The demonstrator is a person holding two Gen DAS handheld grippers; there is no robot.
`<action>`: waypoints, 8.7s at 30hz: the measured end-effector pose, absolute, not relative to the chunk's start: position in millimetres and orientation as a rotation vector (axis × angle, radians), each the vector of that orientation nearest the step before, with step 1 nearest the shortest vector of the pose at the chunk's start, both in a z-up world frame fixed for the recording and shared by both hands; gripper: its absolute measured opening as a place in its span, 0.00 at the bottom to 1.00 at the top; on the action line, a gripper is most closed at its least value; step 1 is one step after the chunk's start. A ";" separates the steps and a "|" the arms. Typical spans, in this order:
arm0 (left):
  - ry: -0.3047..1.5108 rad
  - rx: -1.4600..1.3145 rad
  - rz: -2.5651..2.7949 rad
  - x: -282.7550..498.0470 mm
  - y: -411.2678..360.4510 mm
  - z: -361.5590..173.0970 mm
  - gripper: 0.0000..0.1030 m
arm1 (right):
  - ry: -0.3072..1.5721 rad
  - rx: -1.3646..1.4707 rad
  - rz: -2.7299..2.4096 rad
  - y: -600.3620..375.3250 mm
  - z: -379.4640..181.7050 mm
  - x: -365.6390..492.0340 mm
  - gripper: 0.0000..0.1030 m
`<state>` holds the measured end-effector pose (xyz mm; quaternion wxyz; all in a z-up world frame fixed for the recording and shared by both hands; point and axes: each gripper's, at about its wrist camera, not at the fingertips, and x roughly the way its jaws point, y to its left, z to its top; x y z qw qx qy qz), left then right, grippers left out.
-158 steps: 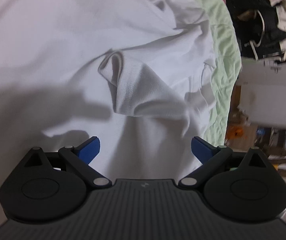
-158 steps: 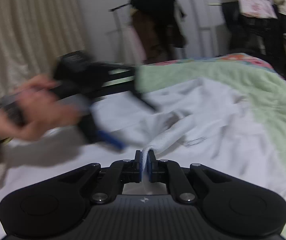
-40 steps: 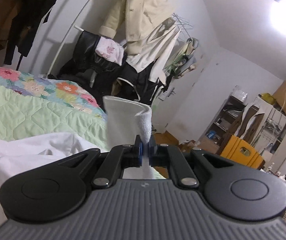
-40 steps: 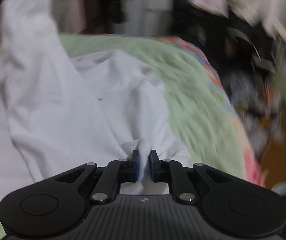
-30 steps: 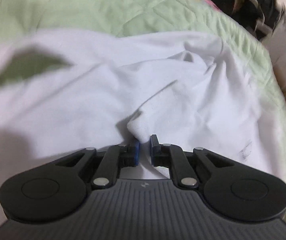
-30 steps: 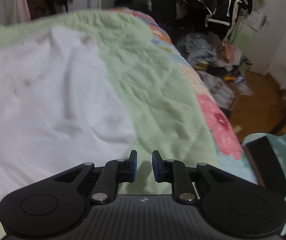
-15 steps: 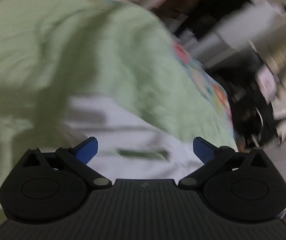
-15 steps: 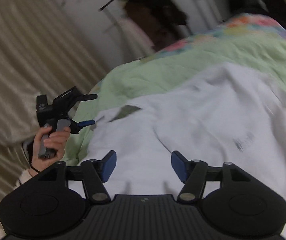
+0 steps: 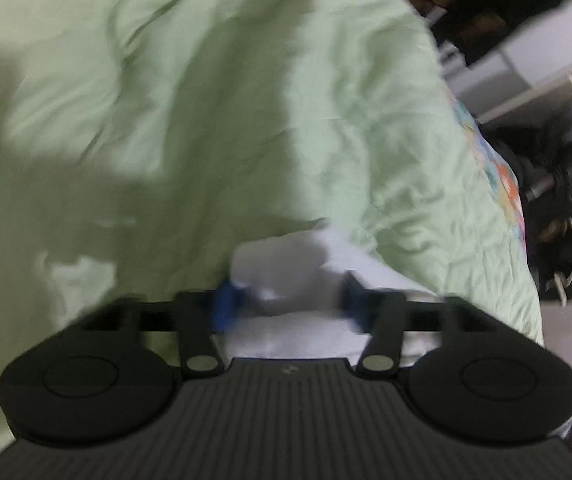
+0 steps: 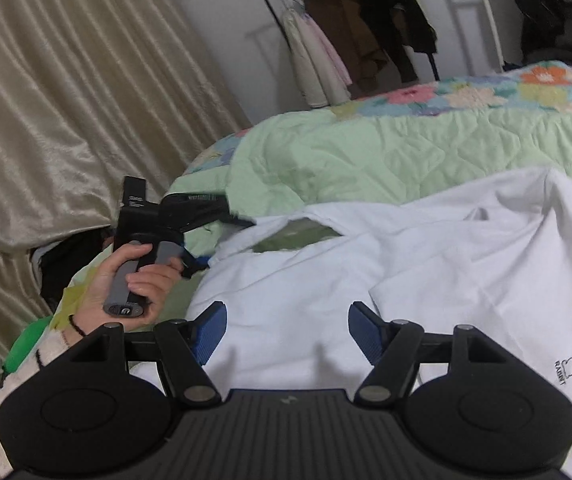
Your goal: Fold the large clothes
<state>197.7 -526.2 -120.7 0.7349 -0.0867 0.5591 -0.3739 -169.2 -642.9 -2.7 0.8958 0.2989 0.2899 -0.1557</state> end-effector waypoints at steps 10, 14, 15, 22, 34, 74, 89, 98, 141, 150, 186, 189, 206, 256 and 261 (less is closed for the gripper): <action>0.924 -0.072 -0.976 166.4 -536.0 -59.1 0.23 | 0.529 0.778 -0.331 -695.6 -20.7 -119.9 0.70; 0.806 -0.059 -1.098 135.1 -536.6 -31.0 0.16 | 0.491 0.835 -0.332 -709.0 -23.8 -105.6 0.70; 0.783 -0.055 -1.122 126.8 -535.2 -26.0 0.15 | 0.452 0.869 -0.342 -713.6 -23.0 -109.7 0.70; 0.503 -0.063 -1.590 -12.7 -508.1 21.6 0.19 | 0.248 1.139 -0.415 -739.0 -33.0 -216.9 0.78; 0.614 0.785 -1.686 -180.7 -520.2 -92.4 0.26 | 0.353 1.148 -0.584 -752.8 -87.9 -336.5 0.83; 1.206 0.194 -1.505 -98.0 -615.8 -74.2 0.91 | 0.456 1.149 -0.510 -725.5 -100.9 -435.4 0.50; 1.379 -0.036 -1.217 -72.6 -732.4 -161.4 0.91 | 0.359 1.274 -0.640 -674.1 -156.8 -407.8 0.10; 1.242 0.004 -1.173 -47.9 -749.1 -151.6 0.13 | 0.154 1.304 -0.447 -689.2 -120.3 -446.4 0.03; 1.266 0.004 -1.023 155.8 -440.3 -139.2 0.95 | 0.814 0.741 -0.192 -527.7 -64.9 -355.0 0.62; 1.152 0.035 -1.050 130.2 -448.5 -150.0 0.74 | 0.785 0.512 -0.039 -460.0 -30.8 -355.4 0.62; 1.039 0.004 -1.015 121.8 -461.3 -84.1 0.10 | 0.203 1.010 -0.071 -557.0 -71.9 -372.8 0.08; 1.023 0.004 -1.016 111.9 -463.7 -64.2 0.10 | 0.163 1.030 -0.097 -562.7 -83.2 -381.6 0.08; 0.809 -0.067 -1.460 -66.5 -710.3 22.9 0.15 | -0.132 1.029 -0.419 -636.5 -83.7 -499.4 0.08; 0.954 0.350 -1.057 -9.7 -727.5 -147.0 0.23 | 0.274 0.955 -1.245 -703.0 -131.1 -567.6 0.15; 0.910 0.333 -1.114 -16.6 -722.9 -128.1 0.49 | 0.281 0.899 -1.335 -700.3 -106.9 -564.3 0.48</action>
